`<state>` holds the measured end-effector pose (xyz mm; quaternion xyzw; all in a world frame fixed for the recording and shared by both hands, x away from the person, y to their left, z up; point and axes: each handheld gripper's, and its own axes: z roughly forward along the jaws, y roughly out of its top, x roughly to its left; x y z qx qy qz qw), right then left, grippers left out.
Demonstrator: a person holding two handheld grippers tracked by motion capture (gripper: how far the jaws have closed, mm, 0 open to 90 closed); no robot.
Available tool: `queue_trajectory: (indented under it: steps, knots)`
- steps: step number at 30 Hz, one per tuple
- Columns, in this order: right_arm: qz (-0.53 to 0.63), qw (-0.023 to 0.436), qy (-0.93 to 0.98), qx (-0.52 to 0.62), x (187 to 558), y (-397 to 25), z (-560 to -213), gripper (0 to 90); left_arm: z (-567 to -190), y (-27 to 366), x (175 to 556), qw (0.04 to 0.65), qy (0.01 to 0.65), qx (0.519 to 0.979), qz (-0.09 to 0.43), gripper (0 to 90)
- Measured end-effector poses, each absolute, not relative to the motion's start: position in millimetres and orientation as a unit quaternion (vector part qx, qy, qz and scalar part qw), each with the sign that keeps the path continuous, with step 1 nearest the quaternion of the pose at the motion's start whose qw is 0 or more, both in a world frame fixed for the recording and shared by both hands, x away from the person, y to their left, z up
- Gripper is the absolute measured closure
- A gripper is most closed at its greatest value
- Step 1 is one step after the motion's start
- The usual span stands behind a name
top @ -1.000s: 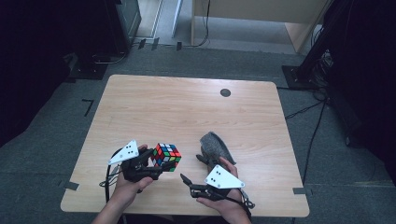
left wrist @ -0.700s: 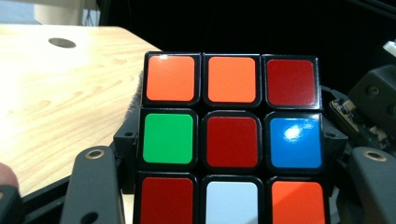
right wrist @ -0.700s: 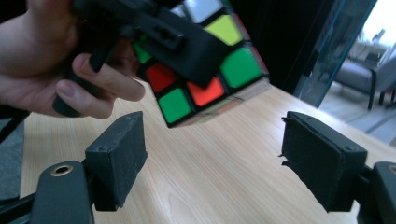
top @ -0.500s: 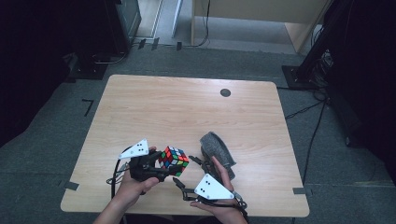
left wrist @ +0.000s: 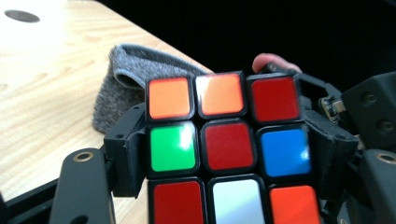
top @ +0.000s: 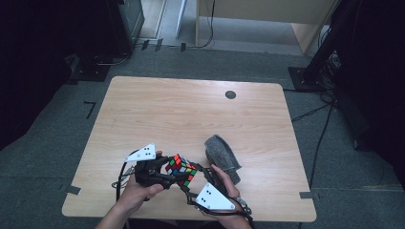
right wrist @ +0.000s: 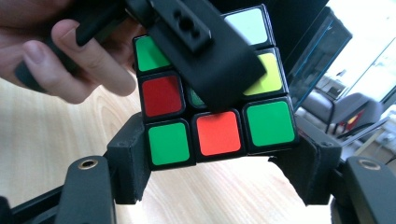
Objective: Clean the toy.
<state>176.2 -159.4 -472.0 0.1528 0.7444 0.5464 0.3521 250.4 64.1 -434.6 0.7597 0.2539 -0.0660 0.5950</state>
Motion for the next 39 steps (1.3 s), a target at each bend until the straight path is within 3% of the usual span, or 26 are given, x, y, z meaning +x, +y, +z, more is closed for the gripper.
queue_trajectory:
  steps: [8,13,19,24,33,39]
  knots:
    - [0.541,0.317,0.749,0.211,185,-172,-477,32.9,-429,87,256,0.634,0.270,0.723,-0.051,29.6]
    - [0.558,0.298,0.734,0.248,191,-185,-475,33.0,-432,92,258,0.629,0.265,0.730,-0.045,29.4]
    - [0.571,0.280,0.719,0.279,191,-196,-462,33.0,-445,85,252,0.569,0.237,0.783,0.080,26.6]
    - [0.587,0.220,0.715,0.310,193,-197,-452,33.0,-451,67,236,0.519,0.171,0.820,0.168,19.2]
    - [0.580,0.161,0.715,0.356,190,-185,-448,33.0,-458,46,217,0.491,0.121,0.824,0.257,14.6]
    - [0.575,0.132,0.710,0.385,188,-177,-446,32.9,-460,39,210,0.486,0.104,0.821,0.279,17.2]
